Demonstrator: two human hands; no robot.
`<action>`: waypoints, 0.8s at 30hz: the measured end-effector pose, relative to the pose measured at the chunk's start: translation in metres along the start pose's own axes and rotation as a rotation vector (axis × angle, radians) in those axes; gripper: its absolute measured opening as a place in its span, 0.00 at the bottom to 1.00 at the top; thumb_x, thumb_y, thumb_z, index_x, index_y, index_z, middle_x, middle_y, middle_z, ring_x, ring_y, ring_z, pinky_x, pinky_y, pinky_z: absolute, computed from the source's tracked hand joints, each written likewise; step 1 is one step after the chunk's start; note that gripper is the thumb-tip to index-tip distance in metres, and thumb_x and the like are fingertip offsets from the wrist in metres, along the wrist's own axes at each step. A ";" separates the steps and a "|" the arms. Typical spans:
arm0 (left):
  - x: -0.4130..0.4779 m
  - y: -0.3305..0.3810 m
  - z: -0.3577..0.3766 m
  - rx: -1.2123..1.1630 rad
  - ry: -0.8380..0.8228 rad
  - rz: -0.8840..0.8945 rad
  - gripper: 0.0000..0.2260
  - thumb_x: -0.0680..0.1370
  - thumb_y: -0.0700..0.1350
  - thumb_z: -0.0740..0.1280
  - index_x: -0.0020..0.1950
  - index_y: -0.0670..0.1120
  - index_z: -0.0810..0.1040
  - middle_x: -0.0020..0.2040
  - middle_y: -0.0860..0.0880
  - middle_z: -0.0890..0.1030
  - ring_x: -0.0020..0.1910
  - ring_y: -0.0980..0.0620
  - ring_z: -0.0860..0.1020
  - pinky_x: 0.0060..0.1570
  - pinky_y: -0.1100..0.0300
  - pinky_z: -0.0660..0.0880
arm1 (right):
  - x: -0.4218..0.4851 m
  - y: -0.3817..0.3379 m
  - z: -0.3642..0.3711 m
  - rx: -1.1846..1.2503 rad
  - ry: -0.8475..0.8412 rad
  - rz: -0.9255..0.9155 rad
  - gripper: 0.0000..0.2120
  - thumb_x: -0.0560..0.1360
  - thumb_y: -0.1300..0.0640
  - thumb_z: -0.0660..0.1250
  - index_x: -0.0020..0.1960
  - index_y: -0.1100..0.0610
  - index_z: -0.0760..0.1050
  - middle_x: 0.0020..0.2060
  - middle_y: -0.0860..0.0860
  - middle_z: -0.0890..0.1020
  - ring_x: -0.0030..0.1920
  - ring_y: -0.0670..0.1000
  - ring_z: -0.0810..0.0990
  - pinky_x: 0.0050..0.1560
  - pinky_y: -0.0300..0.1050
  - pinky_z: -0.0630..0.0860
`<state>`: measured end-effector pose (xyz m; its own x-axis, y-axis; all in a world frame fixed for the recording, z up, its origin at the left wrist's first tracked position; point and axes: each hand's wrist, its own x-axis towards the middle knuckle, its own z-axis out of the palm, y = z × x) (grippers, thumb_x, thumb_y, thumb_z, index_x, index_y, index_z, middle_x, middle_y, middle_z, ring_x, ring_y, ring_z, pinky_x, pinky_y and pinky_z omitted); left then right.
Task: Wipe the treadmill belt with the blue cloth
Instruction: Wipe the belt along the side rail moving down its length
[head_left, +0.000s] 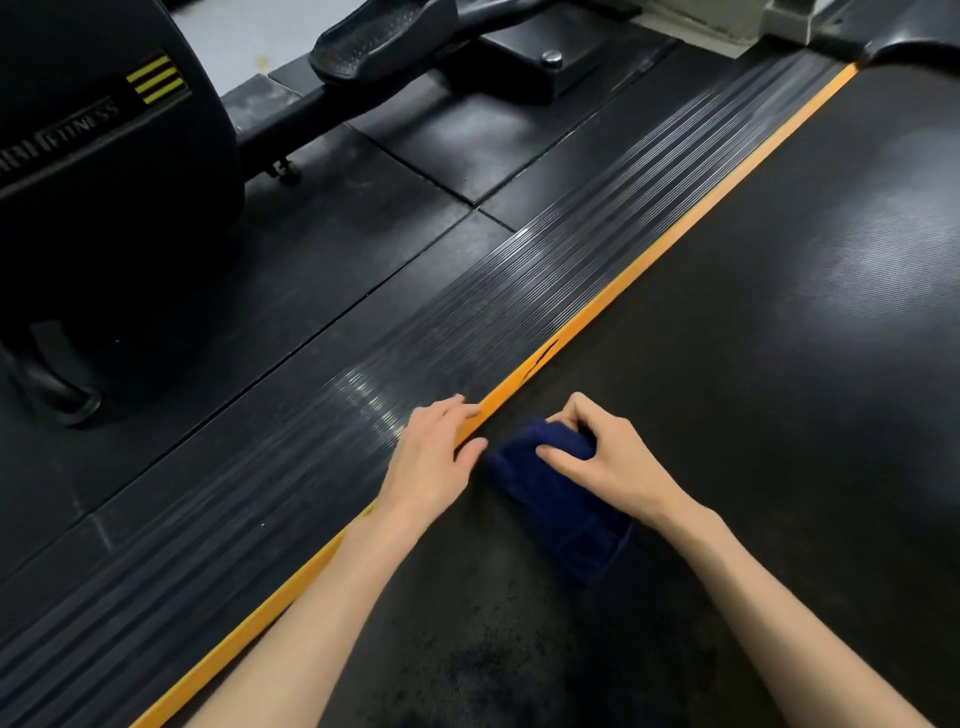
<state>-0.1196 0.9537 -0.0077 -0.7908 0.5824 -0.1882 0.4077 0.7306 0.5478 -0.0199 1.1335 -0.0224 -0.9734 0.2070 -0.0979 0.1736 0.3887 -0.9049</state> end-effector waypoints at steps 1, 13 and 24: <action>0.001 0.004 0.004 0.003 -0.007 0.049 0.18 0.78 0.50 0.64 0.67 0.52 0.70 0.66 0.54 0.71 0.65 0.56 0.66 0.64 0.58 0.63 | 0.000 -0.001 -0.001 0.002 0.020 -0.010 0.14 0.71 0.59 0.72 0.39 0.52 0.65 0.37 0.51 0.79 0.43 0.50 0.79 0.43 0.42 0.74; 0.011 0.035 0.000 -0.408 -0.290 -0.022 0.04 0.77 0.46 0.64 0.45 0.54 0.71 0.44 0.53 0.81 0.46 0.56 0.77 0.49 0.59 0.73 | -0.013 -0.002 -0.041 -0.216 0.117 0.123 0.08 0.69 0.47 0.73 0.42 0.49 0.75 0.39 0.43 0.77 0.46 0.43 0.74 0.46 0.39 0.71; 0.016 0.037 0.002 -0.986 -0.346 -0.293 0.14 0.72 0.41 0.72 0.54 0.49 0.74 0.52 0.44 0.80 0.52 0.47 0.79 0.48 0.52 0.75 | -0.016 -0.002 -0.067 -0.032 -0.108 0.302 0.13 0.70 0.46 0.72 0.51 0.49 0.74 0.48 0.48 0.80 0.48 0.48 0.80 0.47 0.46 0.79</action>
<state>-0.1166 0.9909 0.0085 -0.5631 0.6138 -0.5533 -0.4441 0.3398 0.8290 0.0053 1.1899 0.0088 -0.8870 0.2213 -0.4052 0.4602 0.3524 -0.8149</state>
